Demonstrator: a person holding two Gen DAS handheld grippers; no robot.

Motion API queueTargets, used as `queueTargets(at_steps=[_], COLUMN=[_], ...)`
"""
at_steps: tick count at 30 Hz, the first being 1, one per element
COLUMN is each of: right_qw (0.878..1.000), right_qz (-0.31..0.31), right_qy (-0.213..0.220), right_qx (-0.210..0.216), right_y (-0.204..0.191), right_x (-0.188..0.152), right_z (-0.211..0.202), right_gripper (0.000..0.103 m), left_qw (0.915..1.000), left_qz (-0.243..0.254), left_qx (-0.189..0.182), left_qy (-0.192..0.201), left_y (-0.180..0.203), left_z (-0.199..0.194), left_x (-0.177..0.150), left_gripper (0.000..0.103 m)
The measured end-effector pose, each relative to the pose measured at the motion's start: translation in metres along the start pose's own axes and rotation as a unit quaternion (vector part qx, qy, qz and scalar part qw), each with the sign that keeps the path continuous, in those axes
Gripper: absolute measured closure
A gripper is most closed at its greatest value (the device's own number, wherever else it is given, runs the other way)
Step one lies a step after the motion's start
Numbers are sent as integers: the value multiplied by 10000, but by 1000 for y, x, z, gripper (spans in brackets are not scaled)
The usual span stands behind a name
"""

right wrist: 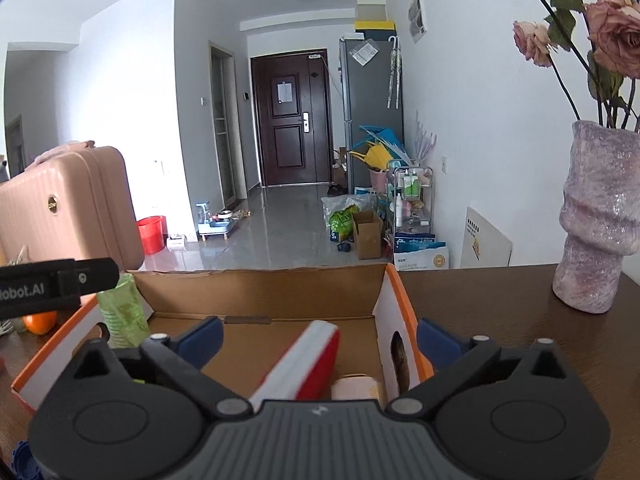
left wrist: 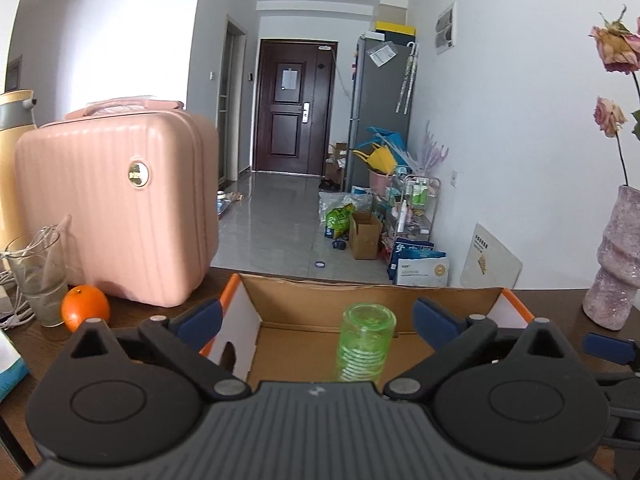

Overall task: Organize rigid objects
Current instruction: 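Lower the bottle into the red box with left tool while right tool releases the cube, then raise both open tools out of the red box and back away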

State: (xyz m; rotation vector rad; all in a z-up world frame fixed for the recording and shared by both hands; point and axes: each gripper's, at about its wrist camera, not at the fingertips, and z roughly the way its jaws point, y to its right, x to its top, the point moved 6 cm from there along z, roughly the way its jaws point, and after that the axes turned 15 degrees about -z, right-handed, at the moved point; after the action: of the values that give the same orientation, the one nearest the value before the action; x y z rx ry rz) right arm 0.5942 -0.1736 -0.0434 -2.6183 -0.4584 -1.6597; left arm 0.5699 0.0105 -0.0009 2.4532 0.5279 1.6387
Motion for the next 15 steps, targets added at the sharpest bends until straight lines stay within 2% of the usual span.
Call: queueTargets(at_steps=[15], right_qw=[9999], right_qz=[21], right_qy=[-102], right_qx=[-60], right_y=[1], right_x=[4], right_z=[-19], right_gripper=[0], left_qw=[10000], left_qz=[8], left_qx=[-11], left_qy=[-16], left_y=[-2], left_z=[-15], left_x=[2], left_gripper=[0])
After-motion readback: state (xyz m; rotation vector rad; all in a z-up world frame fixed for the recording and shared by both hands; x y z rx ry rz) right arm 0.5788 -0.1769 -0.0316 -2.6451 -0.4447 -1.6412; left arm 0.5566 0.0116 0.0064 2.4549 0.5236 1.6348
